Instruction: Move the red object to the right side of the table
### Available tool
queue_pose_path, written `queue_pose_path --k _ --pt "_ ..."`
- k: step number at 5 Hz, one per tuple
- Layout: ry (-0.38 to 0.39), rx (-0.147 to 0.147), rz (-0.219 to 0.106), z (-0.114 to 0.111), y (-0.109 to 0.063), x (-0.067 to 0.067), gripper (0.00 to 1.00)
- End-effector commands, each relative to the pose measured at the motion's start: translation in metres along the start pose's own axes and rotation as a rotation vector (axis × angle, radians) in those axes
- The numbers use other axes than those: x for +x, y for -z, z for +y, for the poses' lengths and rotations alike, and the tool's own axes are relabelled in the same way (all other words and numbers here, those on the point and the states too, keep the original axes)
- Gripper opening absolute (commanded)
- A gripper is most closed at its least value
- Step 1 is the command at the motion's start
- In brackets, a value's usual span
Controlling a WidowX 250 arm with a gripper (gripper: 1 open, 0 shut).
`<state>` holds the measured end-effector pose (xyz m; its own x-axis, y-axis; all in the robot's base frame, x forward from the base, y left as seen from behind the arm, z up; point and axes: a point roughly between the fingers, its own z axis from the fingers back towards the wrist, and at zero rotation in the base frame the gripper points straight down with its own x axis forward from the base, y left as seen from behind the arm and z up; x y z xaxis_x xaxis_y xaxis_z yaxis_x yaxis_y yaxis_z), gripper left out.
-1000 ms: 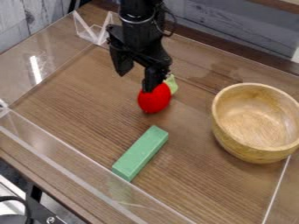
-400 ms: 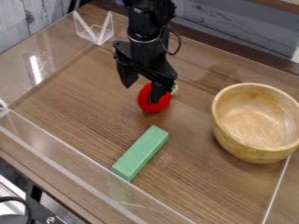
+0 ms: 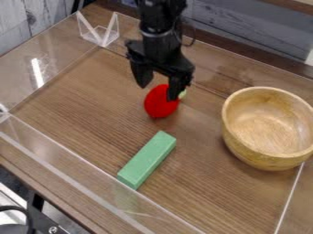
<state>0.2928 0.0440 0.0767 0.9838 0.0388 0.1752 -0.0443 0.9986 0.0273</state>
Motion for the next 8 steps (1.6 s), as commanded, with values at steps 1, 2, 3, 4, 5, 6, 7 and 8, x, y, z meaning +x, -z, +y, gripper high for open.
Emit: queue_pose_path --k 1,2,3,4,5,6,7,8 --pt "-0.070 -0.021 -0.049 0.012 -0.014 0.014 1.00" --pt "-0.057 -0.042 -0.044 0.012 -0.010 0.013 1.00" --pt "-0.046 -0.055 -0.040 0.012 -0.007 0.012 1.00" --pt "-0.022 -0.069 -0.034 0.016 -0.005 0.016 1.00" --pt "-0.003 -0.079 -0.030 0.019 -0.005 0.020 1.00" --pt "0.002 -0.085 -0.026 0.009 0.003 0.018 1.00" --pt "0.008 -0.093 -0.023 -0.001 0.010 0.015 1.00" --pt "-0.007 -0.094 -0.018 0.004 0.021 0.018 1.00"
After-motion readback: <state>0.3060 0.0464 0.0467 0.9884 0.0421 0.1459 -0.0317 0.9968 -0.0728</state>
